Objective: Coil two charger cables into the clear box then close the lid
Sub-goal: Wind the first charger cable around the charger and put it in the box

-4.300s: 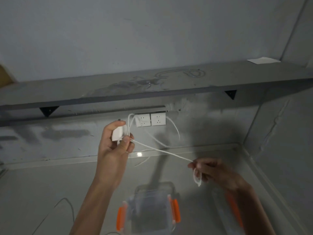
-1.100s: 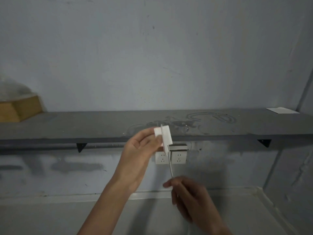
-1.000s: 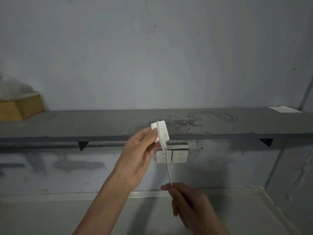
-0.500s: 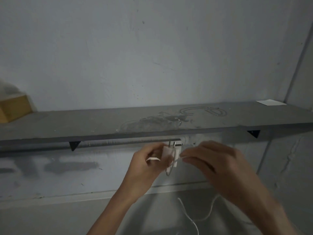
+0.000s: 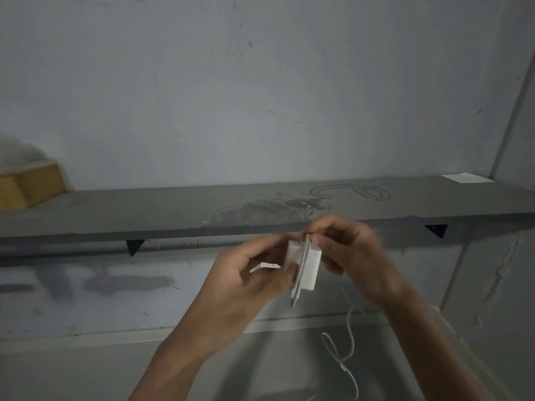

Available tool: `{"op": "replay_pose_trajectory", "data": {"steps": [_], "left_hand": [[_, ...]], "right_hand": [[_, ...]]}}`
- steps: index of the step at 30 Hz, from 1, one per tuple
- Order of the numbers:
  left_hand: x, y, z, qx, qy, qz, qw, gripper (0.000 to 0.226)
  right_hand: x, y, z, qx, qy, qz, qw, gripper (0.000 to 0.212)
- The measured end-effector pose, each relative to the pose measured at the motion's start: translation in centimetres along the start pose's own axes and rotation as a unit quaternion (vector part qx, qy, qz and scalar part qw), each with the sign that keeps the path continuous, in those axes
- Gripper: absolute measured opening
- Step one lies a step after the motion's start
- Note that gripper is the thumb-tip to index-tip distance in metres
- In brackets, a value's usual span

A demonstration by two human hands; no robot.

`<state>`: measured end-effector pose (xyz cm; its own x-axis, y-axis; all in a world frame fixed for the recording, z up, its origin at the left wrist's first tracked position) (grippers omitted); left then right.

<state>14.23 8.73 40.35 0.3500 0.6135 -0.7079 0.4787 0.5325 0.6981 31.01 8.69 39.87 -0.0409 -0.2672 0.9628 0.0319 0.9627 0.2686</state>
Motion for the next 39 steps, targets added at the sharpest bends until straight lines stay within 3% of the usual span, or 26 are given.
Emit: {"op": "replay_pose_trajectory", "data": {"steps": [6, 9, 11, 14, 16, 18, 20, 22, 24, 26, 28, 30, 32, 33, 35, 39], "left_hand": [[2.3, 1.4, -0.8, -0.160, -0.133, -0.051, 0.977, 0.040], [3.3, 2.1, -1.4, -0.229, -0.176, -0.059, 0.956, 0.037], [3.9, 2.1, -2.0, -0.263, -0.144, -0.073, 0.951, 0.028], [4.6, 1.5, -2.2, -0.267, -0.051, -0.081, 0.959, 0.024], [4.8, 1.0, -2.2, -0.280, -0.046, -0.070, 0.956, 0.024], [4.8, 1.0, -2.4, -0.289, -0.048, -0.046, 0.955, 0.024], [4.6, 1.3, -2.6, -0.273, -0.002, -0.008, 0.962, 0.026], [4.4, 1.4, -2.6, -0.247, 0.069, 0.027, 0.966, 0.031], [4.4, 1.0, -2.8, -0.226, 0.142, 0.050, 0.962, 0.035], [4.6, 0.6, -3.4, -0.204, 0.223, 0.073, 0.951, 0.036], [4.7, 0.0, -3.7, -0.169, 0.279, 0.087, 0.941, 0.035], [4.6, -0.6, -3.3, -0.124, 0.302, 0.096, 0.940, 0.034], [4.1, -1.2, -2.3, -0.084, 0.292, 0.092, 0.948, 0.034], [3.7, -1.5, -1.9, -0.077, 0.264, 0.081, 0.958, 0.035], [2.8, -1.9, -1.2, -0.080, 0.173, 0.051, 0.980, 0.038], [1.1, -1.9, -0.1, -0.075, 0.064, 0.042, 0.994, 0.040]], "right_hand": [[-4.9, -1.2, 3.6, -0.042, 0.047, 0.060, 0.996, 0.020], [-6.8, -3.0, 5.7, -0.013, 0.001, 0.113, 0.994, 0.022], [-7.3, -4.5, 6.7, 0.015, -0.071, 0.131, 0.989, 0.018], [-6.3, -6.1, 5.8, -0.021, -0.217, 0.113, 0.969, 0.010], [-5.5, -6.6, 4.8, -0.026, -0.300, 0.098, 0.949, 0.015], [-5.6, -6.8, 4.6, 0.007, -0.283, 0.118, 0.952, 0.019], [-6.4, -6.9, 5.4, 0.071, -0.156, 0.154, 0.973, 0.017], [-7.5, -7.2, 6.3, 0.100, -0.026, 0.177, 0.979, 0.031], [-8.1, -7.8, 7.2, 0.103, 0.003, 0.185, 0.977, 0.034], [-7.4, -8.3, 7.5, 0.073, -0.093, 0.145, 0.982, 0.023], [-4.4, -8.0, 5.9, -0.045, -0.220, 0.045, 0.973, 0.019], [0.0, -7.4, 3.7, -0.159, -0.338, -0.086, 0.924, 0.020], [3.7, -6.1, 2.2, -0.202, -0.421, -0.161, 0.870, 0.017], [4.9, -5.3, 1.5, -0.202, -0.434, -0.174, 0.861, 0.014], [6.4, -3.5, 0.2, -0.187, -0.418, -0.158, 0.875, 0.011], [4.8, -0.4, -0.7, -0.108, -0.233, -0.068, 0.964, 0.005]]}}
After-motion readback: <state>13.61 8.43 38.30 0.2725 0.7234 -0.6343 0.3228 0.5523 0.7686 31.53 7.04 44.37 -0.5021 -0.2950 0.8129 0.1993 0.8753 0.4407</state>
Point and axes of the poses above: each hand's wrist, its own y-axis towards the middle knuckle, its own z-axis out of the palm, x = y × z, the point moved 6 cm from there along y, towards the middle knuckle, and after that the axes turned 15 degrees about z, right-handed, at the moved point
